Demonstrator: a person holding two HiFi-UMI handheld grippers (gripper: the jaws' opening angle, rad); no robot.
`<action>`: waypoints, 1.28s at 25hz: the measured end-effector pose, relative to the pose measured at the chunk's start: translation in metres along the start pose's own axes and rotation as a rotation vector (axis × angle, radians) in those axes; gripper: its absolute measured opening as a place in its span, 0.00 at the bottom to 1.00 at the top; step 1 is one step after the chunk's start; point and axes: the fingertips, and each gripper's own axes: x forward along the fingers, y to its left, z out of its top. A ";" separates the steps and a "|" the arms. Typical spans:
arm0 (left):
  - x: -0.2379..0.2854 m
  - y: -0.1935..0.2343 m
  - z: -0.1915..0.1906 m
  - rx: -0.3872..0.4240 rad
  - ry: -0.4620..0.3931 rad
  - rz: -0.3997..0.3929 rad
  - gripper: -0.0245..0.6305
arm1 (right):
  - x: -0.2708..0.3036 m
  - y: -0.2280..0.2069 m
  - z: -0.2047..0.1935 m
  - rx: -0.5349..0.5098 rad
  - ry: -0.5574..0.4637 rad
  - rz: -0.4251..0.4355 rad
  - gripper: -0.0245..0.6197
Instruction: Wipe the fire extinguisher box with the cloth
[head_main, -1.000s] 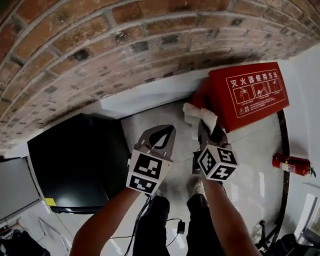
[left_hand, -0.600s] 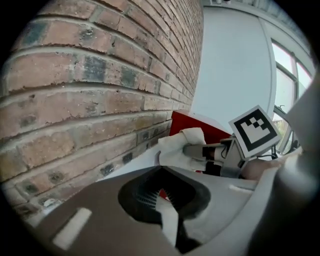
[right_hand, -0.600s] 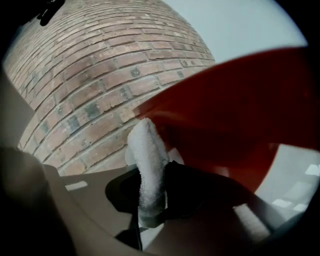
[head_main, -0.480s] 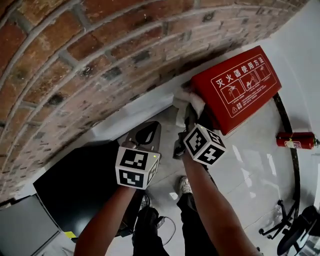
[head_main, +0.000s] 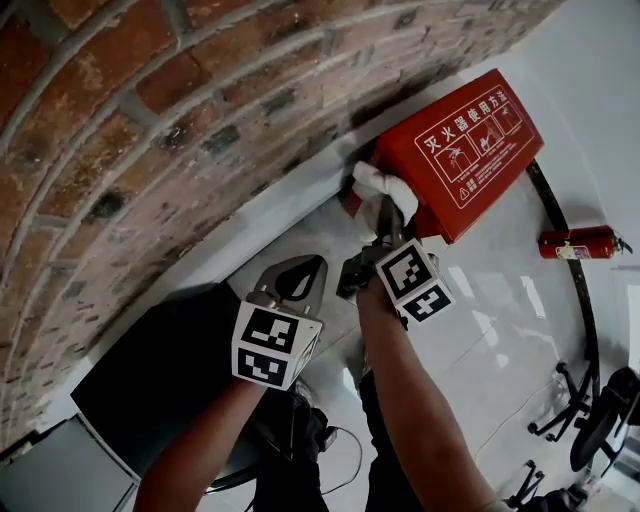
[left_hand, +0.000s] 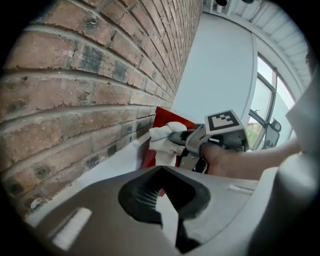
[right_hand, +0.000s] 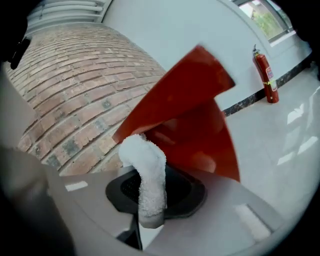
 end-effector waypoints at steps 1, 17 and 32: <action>0.001 -0.003 -0.001 0.000 0.004 -0.009 0.04 | -0.009 -0.008 0.002 -0.011 0.000 -0.007 0.17; 0.039 -0.039 -0.001 0.051 -0.036 0.075 0.04 | -0.080 -0.078 -0.039 -0.107 0.166 0.091 0.17; 0.091 0.043 -0.013 0.135 -0.048 0.058 0.04 | 0.073 -0.055 -0.096 0.182 0.039 0.136 0.17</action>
